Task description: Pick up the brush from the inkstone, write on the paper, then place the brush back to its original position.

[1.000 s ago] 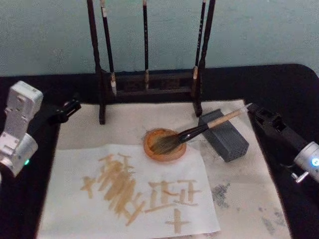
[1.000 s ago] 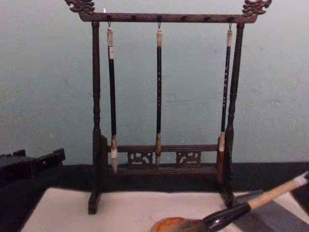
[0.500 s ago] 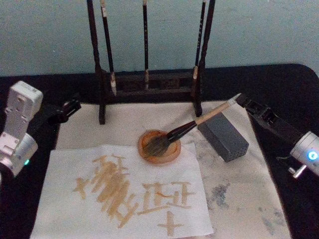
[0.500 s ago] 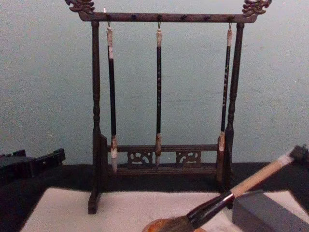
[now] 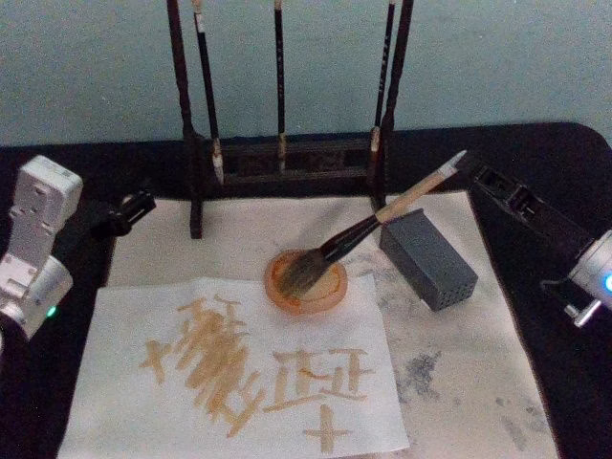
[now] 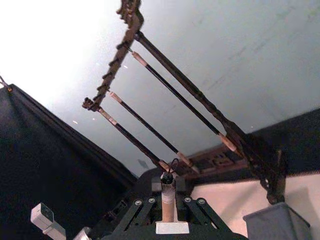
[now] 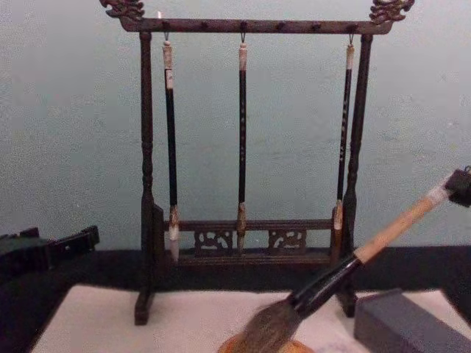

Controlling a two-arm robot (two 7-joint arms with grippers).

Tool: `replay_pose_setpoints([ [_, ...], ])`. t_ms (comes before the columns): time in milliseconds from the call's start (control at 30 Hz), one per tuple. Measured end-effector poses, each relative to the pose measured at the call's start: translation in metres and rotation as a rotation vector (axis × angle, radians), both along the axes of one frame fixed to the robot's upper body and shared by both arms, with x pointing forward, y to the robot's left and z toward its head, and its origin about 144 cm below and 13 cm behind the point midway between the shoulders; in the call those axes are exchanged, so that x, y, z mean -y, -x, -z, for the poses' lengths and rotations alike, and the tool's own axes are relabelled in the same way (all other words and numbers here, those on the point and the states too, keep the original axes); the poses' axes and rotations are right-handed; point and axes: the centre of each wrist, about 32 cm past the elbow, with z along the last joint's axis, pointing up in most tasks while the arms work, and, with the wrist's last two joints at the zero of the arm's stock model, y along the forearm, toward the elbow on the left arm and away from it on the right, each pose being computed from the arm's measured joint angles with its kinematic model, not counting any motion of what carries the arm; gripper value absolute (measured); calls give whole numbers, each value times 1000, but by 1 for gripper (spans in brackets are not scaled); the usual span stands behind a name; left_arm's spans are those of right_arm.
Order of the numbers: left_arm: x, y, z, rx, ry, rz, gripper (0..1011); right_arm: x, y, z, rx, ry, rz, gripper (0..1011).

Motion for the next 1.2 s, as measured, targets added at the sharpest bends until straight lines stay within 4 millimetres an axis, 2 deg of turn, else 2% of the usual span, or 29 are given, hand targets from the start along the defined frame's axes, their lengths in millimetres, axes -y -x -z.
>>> replay_pose_setpoints([
  [533,0,0,0,0,0,0,1002,1,13,-25,87,71,-21,158],
  [900,0,0,0,0,0,0,1000,-17,26,-48,178,284,-88,158],
  [1200,0,0,0,0,0,0,1002,-38,39,-69,309,511,-140,158],
])
